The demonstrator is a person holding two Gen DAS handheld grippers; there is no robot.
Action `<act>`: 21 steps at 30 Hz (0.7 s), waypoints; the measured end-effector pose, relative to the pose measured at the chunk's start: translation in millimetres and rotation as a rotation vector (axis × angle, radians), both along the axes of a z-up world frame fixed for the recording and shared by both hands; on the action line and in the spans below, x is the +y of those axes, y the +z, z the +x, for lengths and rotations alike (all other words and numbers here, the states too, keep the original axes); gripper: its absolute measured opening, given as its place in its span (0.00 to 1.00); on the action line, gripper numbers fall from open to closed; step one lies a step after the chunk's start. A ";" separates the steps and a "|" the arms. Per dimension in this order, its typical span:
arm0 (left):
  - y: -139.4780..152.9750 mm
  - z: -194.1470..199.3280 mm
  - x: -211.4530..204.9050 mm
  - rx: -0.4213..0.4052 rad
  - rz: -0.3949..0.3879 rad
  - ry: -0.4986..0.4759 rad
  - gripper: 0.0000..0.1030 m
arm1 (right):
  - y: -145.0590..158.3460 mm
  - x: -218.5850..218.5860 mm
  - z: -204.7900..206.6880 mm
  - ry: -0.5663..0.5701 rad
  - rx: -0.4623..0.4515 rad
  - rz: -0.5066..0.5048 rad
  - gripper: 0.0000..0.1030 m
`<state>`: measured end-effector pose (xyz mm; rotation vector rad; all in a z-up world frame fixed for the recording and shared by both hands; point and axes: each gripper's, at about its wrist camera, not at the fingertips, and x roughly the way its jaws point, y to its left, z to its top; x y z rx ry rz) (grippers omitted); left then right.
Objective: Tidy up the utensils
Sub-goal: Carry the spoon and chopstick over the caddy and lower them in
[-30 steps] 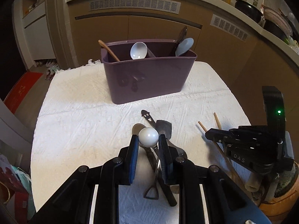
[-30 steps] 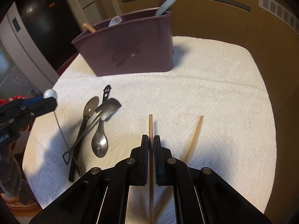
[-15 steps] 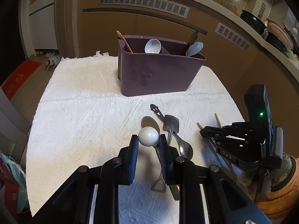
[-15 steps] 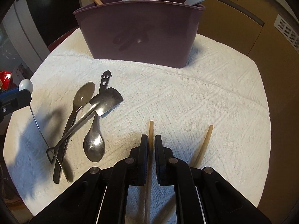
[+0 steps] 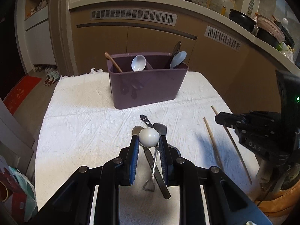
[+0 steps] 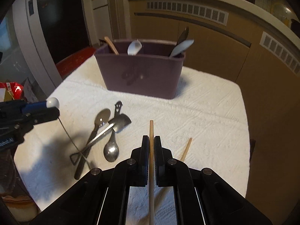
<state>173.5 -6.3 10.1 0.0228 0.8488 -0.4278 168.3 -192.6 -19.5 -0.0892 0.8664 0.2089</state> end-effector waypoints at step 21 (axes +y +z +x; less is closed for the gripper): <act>168.5 59.0 -18.8 -0.448 0.072 0.042 0.18 | 211.0 -9.4 44.2 0.039 -0.549 0.174 0.05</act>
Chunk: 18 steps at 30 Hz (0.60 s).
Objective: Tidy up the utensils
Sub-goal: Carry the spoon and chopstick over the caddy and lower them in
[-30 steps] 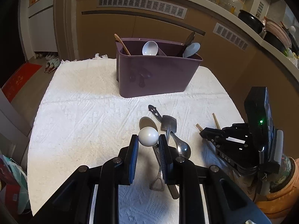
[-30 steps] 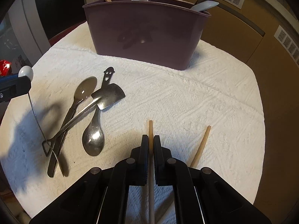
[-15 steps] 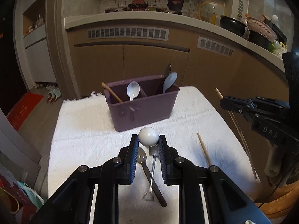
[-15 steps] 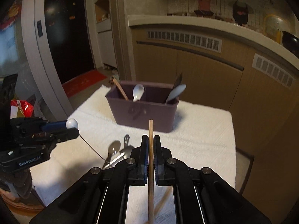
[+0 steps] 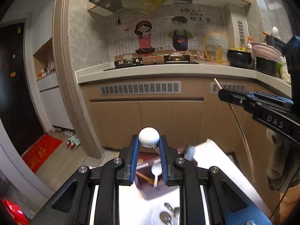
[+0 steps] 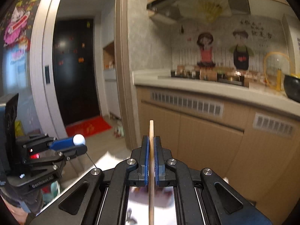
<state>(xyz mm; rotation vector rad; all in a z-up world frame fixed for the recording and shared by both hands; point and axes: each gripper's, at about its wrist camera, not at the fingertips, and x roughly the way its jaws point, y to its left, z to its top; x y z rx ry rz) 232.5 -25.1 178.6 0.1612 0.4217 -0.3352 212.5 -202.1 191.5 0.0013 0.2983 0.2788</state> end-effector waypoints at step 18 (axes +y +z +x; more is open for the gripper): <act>-62.3 96.9 19.6 0.141 0.042 0.041 0.18 | -47.6 32.4 128.7 0.066 -0.076 0.020 0.05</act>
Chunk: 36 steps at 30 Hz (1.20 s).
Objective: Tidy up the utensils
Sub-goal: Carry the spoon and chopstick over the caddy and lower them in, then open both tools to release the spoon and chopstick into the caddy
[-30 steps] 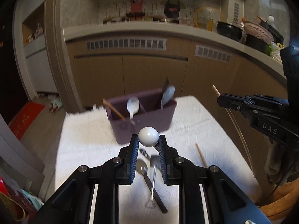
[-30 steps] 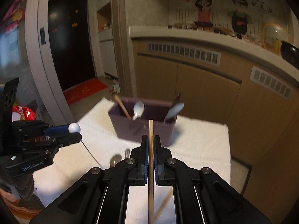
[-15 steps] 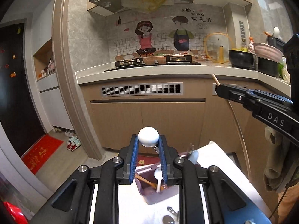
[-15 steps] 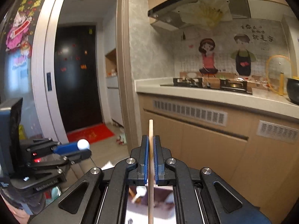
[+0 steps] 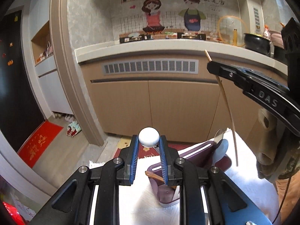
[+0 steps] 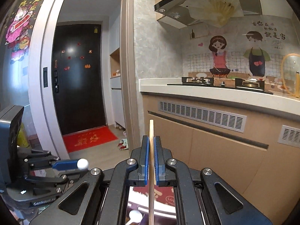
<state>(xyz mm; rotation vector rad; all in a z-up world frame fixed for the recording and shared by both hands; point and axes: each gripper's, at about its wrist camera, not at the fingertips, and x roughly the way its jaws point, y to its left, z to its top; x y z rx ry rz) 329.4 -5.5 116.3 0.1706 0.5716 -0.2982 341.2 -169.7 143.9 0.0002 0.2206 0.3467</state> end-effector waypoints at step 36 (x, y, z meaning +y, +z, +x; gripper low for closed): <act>-112.4 -64.6 35.3 0.308 -0.126 0.087 0.63 | -124.9 -45.4 -101.0 -0.180 0.430 -0.136 0.68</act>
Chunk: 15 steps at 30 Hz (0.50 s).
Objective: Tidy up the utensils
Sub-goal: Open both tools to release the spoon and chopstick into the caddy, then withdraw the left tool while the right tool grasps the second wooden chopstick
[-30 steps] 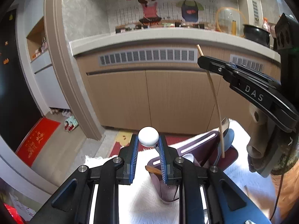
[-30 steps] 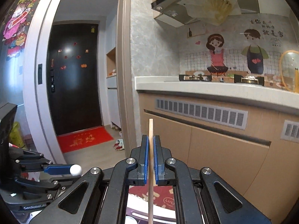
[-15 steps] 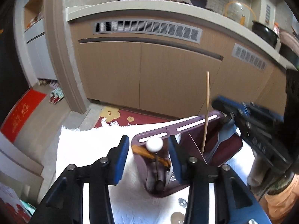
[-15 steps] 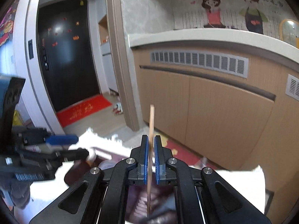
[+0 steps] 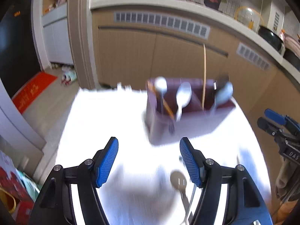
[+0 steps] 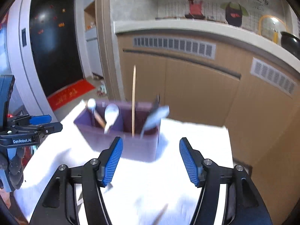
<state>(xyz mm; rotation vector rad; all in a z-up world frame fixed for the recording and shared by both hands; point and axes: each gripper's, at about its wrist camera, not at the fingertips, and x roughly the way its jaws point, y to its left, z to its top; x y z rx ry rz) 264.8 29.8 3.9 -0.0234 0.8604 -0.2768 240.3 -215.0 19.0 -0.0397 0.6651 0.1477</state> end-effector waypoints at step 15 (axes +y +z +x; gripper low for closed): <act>-42.0 -90.1 -21.1 0.027 0.098 -0.116 0.73 | -77.4 38.9 -43.5 0.037 0.218 -0.045 0.87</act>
